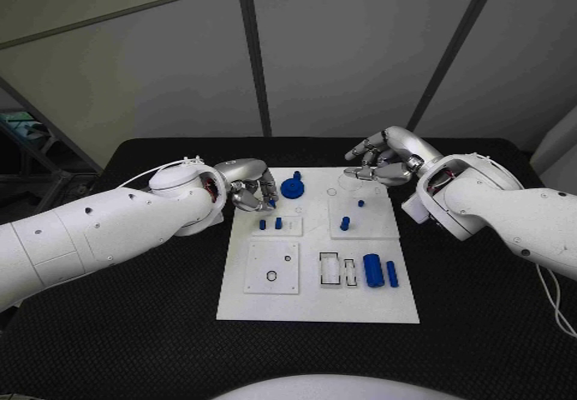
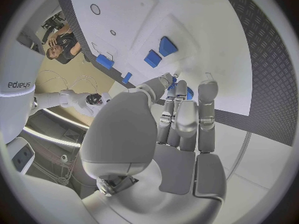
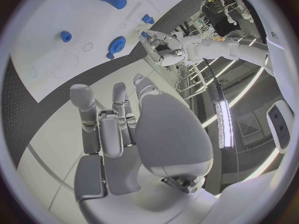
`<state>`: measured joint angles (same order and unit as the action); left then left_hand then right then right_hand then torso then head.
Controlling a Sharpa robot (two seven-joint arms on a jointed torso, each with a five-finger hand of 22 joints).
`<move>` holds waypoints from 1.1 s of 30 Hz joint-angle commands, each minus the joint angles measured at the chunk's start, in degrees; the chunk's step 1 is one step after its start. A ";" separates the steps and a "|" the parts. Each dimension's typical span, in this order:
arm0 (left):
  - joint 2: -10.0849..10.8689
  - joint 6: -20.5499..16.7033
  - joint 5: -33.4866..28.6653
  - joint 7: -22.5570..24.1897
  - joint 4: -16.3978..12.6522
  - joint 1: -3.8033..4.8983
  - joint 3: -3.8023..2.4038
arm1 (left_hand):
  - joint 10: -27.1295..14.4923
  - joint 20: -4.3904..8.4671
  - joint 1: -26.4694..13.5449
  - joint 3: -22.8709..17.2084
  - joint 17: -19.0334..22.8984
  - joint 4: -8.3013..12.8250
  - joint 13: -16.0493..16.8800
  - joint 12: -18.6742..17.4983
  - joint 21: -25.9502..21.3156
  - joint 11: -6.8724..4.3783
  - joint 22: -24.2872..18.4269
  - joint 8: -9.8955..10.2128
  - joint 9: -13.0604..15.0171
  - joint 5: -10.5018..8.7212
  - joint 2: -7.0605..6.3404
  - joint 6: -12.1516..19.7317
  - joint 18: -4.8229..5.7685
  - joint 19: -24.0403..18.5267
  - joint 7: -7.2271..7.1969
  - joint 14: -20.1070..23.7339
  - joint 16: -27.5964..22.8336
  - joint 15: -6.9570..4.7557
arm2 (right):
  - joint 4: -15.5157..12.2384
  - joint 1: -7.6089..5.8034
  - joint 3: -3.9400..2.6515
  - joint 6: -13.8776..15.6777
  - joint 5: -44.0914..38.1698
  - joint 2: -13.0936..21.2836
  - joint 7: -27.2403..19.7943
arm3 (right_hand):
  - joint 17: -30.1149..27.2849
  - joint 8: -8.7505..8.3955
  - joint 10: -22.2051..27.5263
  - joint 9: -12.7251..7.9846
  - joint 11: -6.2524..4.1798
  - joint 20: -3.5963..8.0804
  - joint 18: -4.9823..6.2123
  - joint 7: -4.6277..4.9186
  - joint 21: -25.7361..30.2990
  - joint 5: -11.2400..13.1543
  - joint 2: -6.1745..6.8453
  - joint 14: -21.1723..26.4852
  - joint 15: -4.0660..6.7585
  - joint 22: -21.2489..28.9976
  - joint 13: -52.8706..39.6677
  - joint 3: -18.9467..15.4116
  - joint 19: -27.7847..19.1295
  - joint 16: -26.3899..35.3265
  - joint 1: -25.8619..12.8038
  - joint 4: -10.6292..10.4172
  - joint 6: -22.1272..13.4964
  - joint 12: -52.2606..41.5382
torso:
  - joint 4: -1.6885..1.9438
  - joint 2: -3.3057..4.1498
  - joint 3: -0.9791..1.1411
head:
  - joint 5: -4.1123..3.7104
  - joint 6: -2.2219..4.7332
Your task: Assemble the parts on the task board
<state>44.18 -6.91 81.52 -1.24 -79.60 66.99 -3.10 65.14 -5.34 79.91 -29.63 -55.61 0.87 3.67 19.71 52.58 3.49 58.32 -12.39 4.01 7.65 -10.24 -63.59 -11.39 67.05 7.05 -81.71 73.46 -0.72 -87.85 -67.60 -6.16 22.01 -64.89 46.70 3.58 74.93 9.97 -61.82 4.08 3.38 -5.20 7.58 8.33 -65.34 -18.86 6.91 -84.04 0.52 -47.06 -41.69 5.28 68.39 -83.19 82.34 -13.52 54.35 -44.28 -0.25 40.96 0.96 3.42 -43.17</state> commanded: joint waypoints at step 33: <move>-2.35 1.16 -0.43 -0.55 2.59 -0.34 -0.09 | 0.60 0.12 -0.57 -0.39 0.31 0.05 0.06 -0.47 0.19 0.00 0.09 0.47 0.00 -0.40 -0.04 -0.32 2.23 0.29 0.19 -0.22 0.12 -0.04 | 0.10 -0.07 -0.04 -0.08 -0.21 -0.24 -0.14 | 3.58 0.32 0.12 -0.10 -0.14 -0.04 0.47 0.00 0.28 -0.32 -0.18 -3.06 0.45 0.13 0.25 0.31 -0.43 0.34 0.55 -0.01 0.15 0.33 | -0.07 0.05 0.01 | -0.02 -0.17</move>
<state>41.96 -6.46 81.26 -1.59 -77.04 66.59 -3.14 65.53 -5.34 79.92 -29.63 -55.39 0.87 3.67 19.50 52.57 3.50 58.36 -12.15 3.97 7.45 -10.25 -63.57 -11.39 67.05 7.06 -81.71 73.45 -0.72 -87.71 -67.59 -6.16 21.98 -64.93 46.50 3.62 74.91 9.97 -61.82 4.08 3.38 -5.20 7.58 8.33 -65.34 -18.85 6.91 -84.04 0.52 -47.01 -41.51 5.27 68.39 -83.19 82.34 -13.51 54.35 -44.28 -0.32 41.00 1.01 3.41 -43.34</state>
